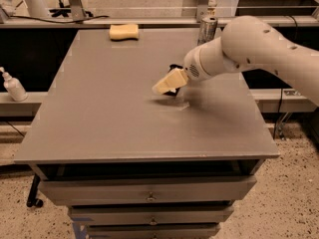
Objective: Move rxbar chocolate near redbull can
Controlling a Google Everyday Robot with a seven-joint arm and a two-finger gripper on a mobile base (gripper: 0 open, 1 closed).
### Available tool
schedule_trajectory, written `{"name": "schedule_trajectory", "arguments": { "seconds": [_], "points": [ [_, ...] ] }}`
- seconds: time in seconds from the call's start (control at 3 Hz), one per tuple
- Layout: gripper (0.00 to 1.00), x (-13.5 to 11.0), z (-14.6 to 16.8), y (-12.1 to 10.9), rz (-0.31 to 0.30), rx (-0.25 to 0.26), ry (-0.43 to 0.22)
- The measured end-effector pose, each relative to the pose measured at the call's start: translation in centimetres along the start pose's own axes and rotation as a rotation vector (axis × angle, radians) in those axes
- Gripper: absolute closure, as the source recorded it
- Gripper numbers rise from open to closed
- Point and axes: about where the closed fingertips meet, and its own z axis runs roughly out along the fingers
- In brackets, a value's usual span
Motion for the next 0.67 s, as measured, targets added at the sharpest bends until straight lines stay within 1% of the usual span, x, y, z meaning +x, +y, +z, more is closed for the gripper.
{"name": "schedule_trajectory", "arguments": {
  "seconds": [0.33,0.67],
  "points": [
    [0.17,0.07,0.71,0.33,0.000,-0.014,0.002],
    [0.40,0.39,0.66,0.31,0.008,-0.012,0.004]
  ]
}}
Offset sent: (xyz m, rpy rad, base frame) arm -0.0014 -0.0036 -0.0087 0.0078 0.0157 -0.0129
